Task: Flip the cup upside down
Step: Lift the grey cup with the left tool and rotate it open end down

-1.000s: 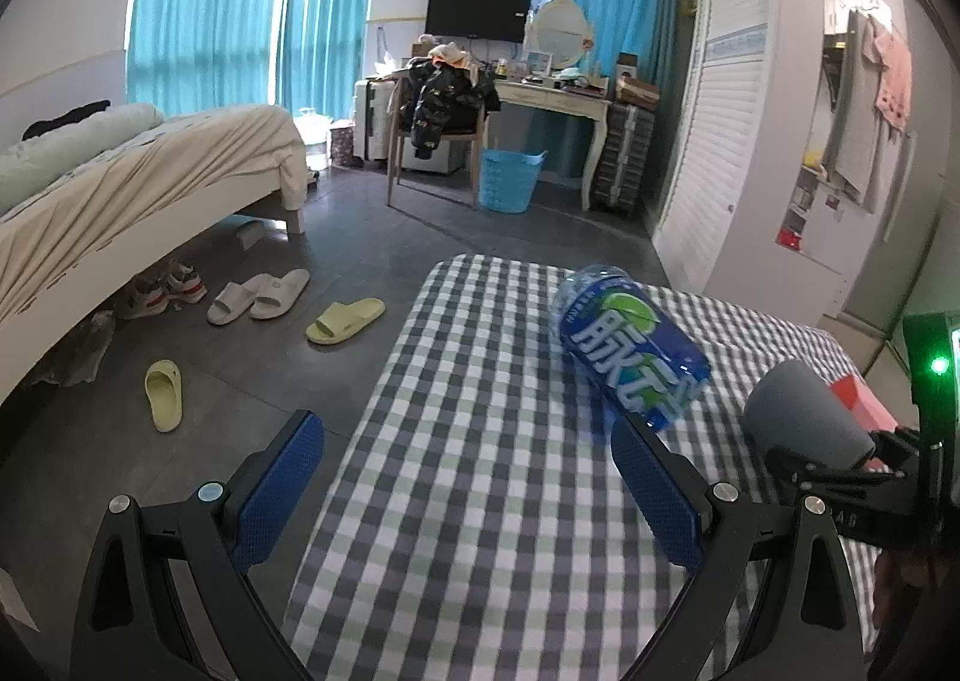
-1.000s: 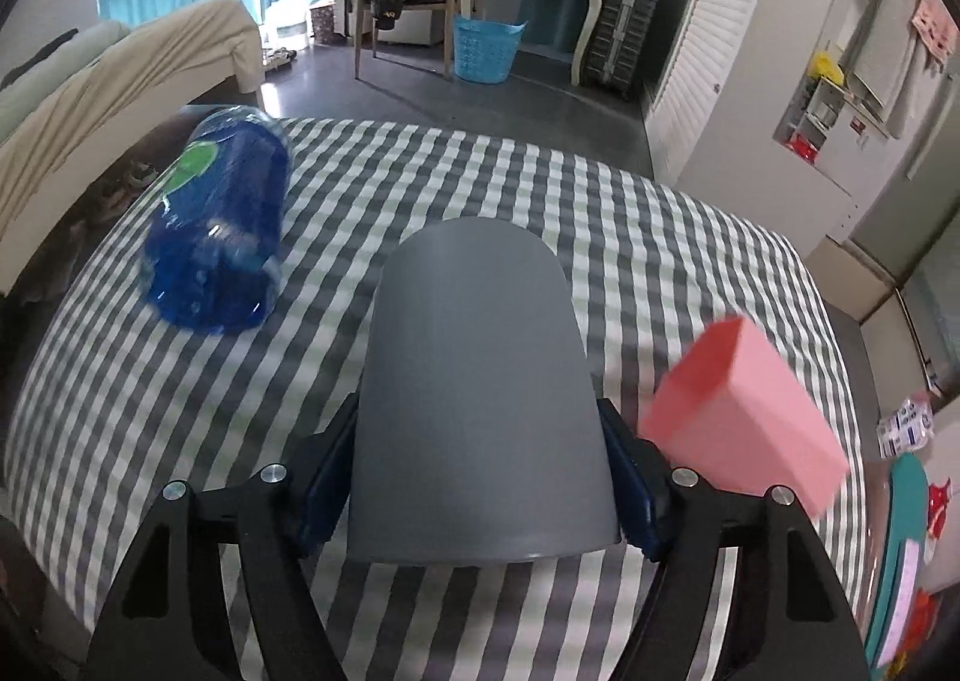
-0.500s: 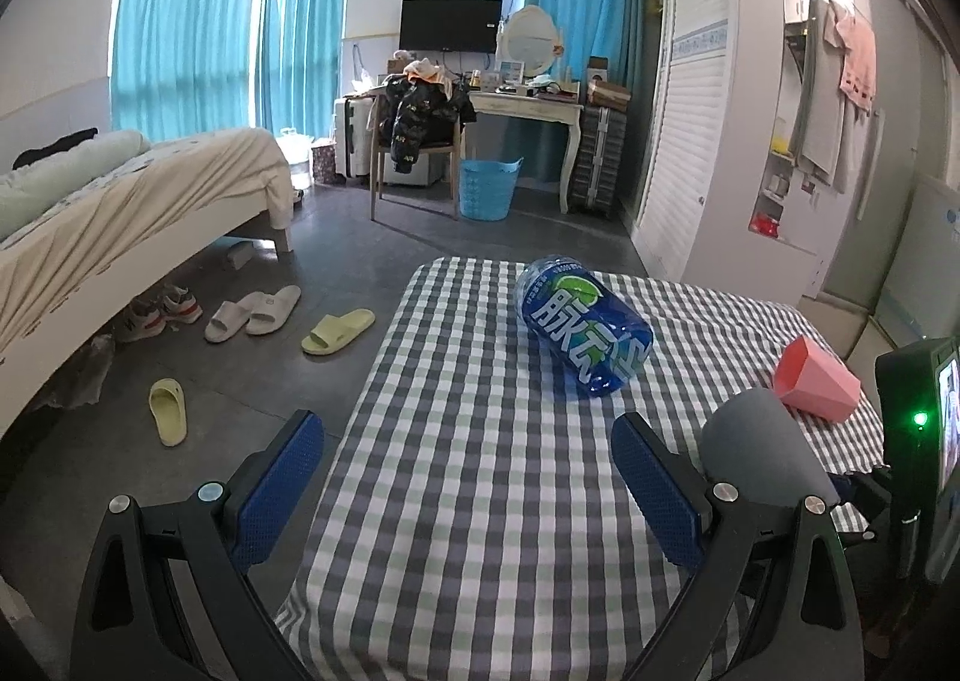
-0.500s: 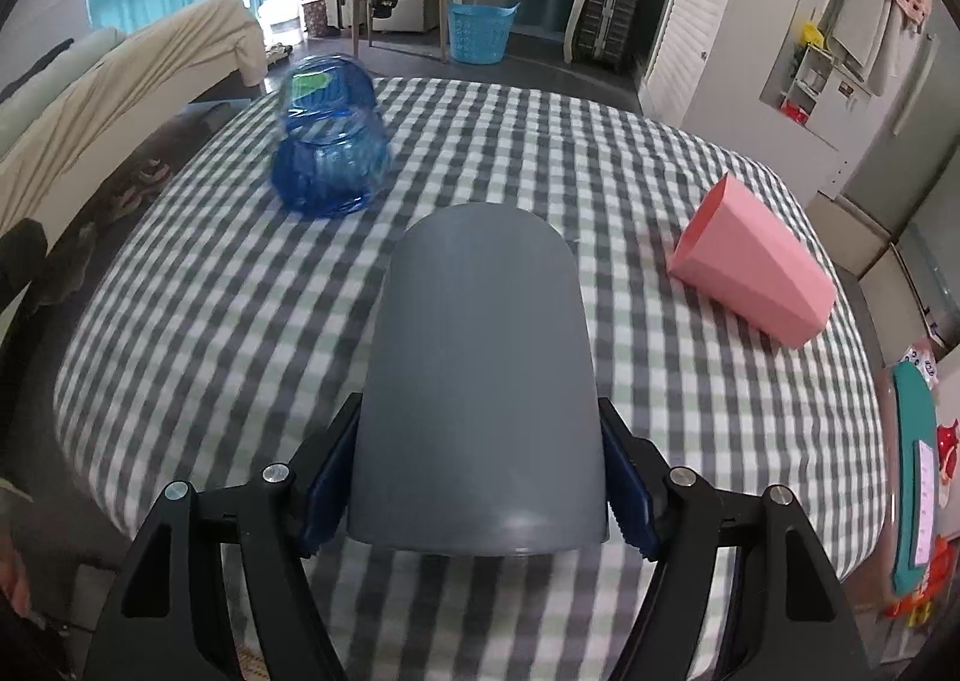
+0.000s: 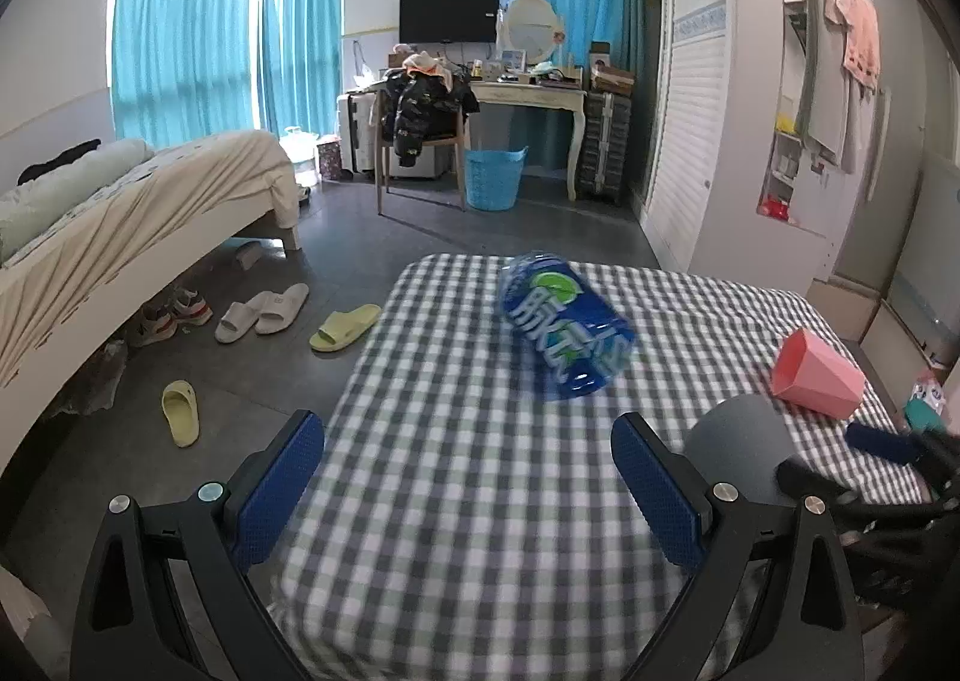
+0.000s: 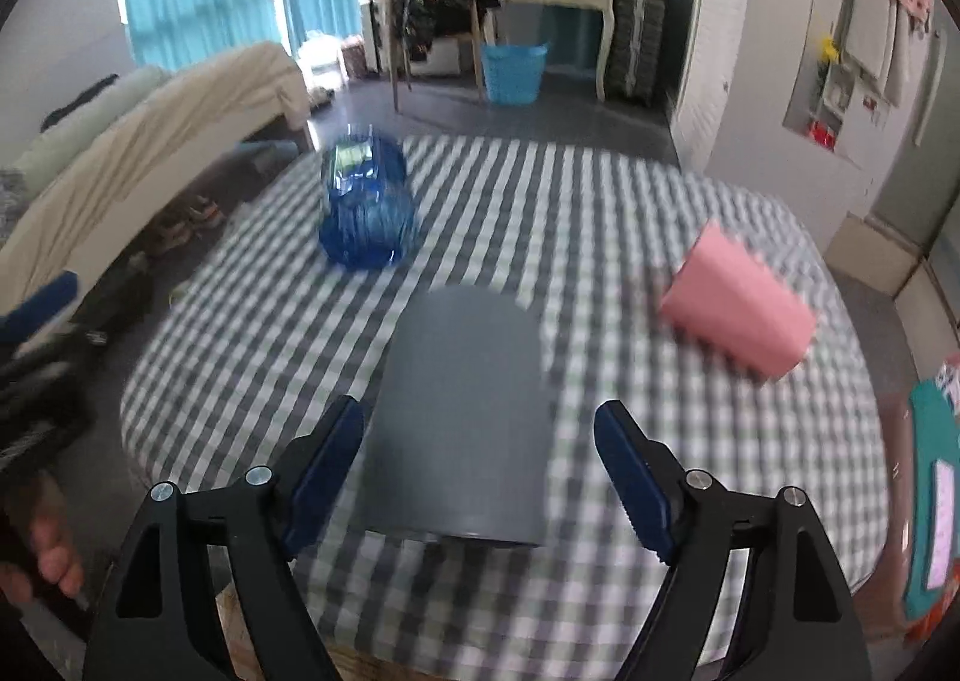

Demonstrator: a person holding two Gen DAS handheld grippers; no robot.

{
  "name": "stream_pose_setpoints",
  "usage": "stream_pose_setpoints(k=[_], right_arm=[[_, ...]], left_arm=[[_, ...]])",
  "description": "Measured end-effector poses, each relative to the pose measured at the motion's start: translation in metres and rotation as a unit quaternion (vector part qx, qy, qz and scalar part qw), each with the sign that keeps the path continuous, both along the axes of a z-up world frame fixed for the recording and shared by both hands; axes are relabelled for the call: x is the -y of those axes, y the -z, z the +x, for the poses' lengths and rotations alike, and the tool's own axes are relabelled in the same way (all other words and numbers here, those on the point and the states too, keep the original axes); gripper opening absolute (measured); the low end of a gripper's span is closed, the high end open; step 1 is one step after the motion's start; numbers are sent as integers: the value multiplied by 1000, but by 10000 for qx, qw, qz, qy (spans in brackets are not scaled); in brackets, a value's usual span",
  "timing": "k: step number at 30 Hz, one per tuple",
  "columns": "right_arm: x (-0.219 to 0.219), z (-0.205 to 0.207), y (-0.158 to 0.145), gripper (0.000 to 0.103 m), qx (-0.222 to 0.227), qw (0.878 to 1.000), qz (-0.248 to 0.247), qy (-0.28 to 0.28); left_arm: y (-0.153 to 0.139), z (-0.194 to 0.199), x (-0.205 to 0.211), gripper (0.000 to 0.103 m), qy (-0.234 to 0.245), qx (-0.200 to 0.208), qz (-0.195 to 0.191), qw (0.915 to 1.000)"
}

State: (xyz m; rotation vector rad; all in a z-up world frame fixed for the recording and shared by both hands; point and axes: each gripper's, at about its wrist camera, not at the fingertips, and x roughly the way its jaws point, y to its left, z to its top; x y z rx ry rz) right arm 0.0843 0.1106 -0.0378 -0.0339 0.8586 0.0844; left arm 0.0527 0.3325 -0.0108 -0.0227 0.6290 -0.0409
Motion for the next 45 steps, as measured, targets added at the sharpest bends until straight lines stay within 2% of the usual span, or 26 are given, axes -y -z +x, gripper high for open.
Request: stream_pose_setpoints(k=[1,3,5,8,11,14,17,23,32,34,37,40,45], right_arm=[[8,-3,-8,81,151,9999,-19,-8],[22,-6,-18,91,351,9994,-56,10],[45,-8,-29,91,608,9981,-15,89],[77,-6,-37,91,755,9968,82,235],[105,-4,-35,91,777,9961,202,357],[128,2,-31,91,717,9957,326,496],[146,6,-22,91,636,9949,539,563],[169,9,-4,91,477,9933,816,663],[191,12,5,91,465,9914,933,788],[192,14,8,91,416,9917,937,780],[194,11,8,91,419,9915,950,782],[195,11,8,91,429,9912,950,816],[193,11,8,91,439,9915,934,787]], left_arm=[[-1,1,6,99,15,-19,3,10000],[-4,4,18,99,39,-37,28,10000],[-7,8,36,99,98,-81,88,9999],[-11,15,59,99,191,-215,61,9996],[-20,23,78,99,263,-321,27,9991],[-28,30,96,99,295,-383,155,9987],[-26,37,113,99,302,-629,290,9971],[1,53,140,99,413,-1324,547,9888],[36,74,156,98,584,-2107,541,9743],[42,80,156,97,575,-2296,432,9706],[51,87,154,83,642,-2635,210,9623],[58,92,156,75,752,-2896,23,9542],[52,91,159,75,826,-2871,26,9543]])
